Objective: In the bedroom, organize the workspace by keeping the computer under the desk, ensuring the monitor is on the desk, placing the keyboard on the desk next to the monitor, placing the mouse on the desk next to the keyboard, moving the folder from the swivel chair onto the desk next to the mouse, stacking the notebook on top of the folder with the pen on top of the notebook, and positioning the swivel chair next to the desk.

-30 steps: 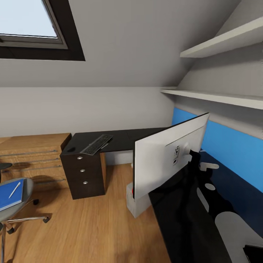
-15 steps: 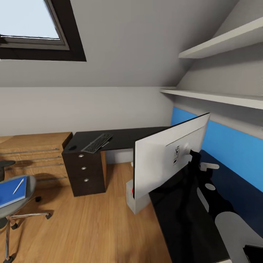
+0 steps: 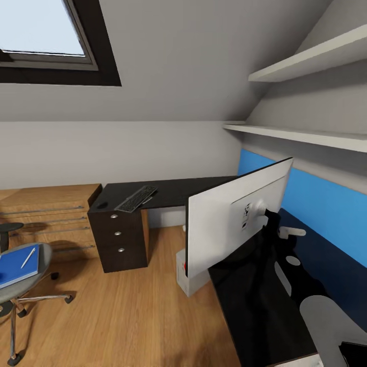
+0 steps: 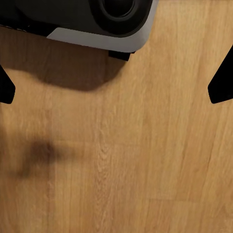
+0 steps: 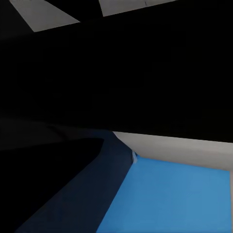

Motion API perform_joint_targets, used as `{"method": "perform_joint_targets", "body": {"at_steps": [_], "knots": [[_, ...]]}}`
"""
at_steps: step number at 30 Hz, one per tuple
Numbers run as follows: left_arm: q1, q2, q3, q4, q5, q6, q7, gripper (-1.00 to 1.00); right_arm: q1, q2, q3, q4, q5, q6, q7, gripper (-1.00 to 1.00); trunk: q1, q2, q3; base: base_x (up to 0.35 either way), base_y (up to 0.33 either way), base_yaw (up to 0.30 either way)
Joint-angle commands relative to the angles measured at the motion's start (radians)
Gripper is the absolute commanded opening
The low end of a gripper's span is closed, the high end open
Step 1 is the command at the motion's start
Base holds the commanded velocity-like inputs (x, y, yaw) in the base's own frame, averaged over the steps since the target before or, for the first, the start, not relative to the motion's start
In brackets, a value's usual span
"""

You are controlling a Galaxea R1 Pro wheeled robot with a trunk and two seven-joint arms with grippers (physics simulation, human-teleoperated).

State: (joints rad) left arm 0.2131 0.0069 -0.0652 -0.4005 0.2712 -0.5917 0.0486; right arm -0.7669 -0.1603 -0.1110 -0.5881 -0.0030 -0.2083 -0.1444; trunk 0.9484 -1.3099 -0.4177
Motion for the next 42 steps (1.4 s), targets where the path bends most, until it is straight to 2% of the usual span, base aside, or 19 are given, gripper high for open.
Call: {"method": "perform_joint_targets", "body": {"at_steps": [1,7,8,42], "knots": [[0.000,0.001,-0.007,-0.001,0.006,-0.002,0.005,1.00,0.000,0.001,0.002,0.010,-0.008,-0.003,0.000,-1.00,0.000,0.000,-0.001,0.000,0.000,0.000],[0.000,0.001,-0.007,-0.001,0.006,-0.002,0.005,1.00,0.000,0.001,0.002,0.010,-0.009,-0.002,-0.002,-1.00,0.000,0.000,-0.001,0.000,0.000,0.000],[0.000,0.001,-0.007,-0.001,0.006,-0.002,0.005,1.00,0.000,0.001,0.002,0.010,-0.009,-0.002,-0.003,1.00,0.000,0.000,-0.001,0.000,0.000,0.000],[0.000,0.001,-0.008,-0.001,0.006,-0.003,0.005,1.00,0.001,-0.001,0.001,0.008,-0.009,-0.006,-0.001,1.00,0.000,0.000,-0.001,-0.021,0.000,0.000]]}}
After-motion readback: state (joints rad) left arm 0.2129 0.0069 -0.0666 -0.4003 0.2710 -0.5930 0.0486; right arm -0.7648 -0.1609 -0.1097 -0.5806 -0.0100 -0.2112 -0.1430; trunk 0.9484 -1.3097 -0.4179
